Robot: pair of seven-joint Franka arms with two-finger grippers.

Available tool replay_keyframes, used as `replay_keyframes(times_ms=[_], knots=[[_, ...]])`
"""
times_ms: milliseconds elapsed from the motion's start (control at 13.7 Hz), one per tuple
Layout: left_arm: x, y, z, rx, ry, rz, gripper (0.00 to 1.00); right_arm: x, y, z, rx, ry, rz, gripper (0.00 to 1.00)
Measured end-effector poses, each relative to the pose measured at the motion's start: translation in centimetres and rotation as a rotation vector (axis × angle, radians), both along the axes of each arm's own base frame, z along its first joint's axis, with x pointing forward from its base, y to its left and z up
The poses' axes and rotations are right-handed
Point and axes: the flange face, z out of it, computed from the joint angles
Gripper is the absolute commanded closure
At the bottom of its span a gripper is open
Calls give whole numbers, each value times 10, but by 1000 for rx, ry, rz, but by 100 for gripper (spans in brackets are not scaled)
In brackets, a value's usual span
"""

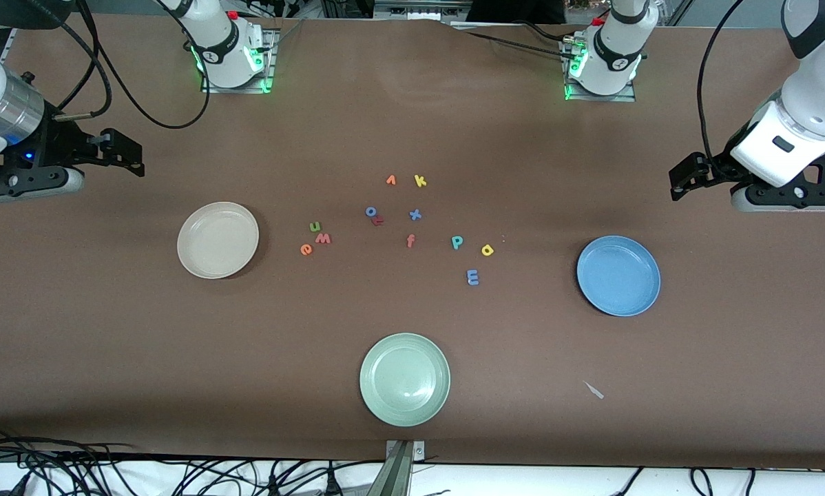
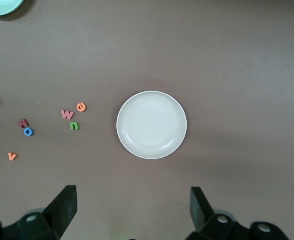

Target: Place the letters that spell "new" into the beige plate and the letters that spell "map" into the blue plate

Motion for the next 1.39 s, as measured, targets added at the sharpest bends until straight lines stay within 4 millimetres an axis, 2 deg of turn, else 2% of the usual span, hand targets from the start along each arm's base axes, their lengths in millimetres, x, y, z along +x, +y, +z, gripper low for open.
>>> replay_keyframes(times_ms=[439, 950, 1389], knots=[[0, 0, 1, 0, -2, 0, 0, -2, -1, -1, 0, 3, -2, 0], [0, 0, 1, 0, -2, 0, 0, -19, -5, -10, 8, -20, -4, 0], [0, 0, 1, 0, -2, 0, 0, -20, -6, -9, 9, -22, -4, 0]])
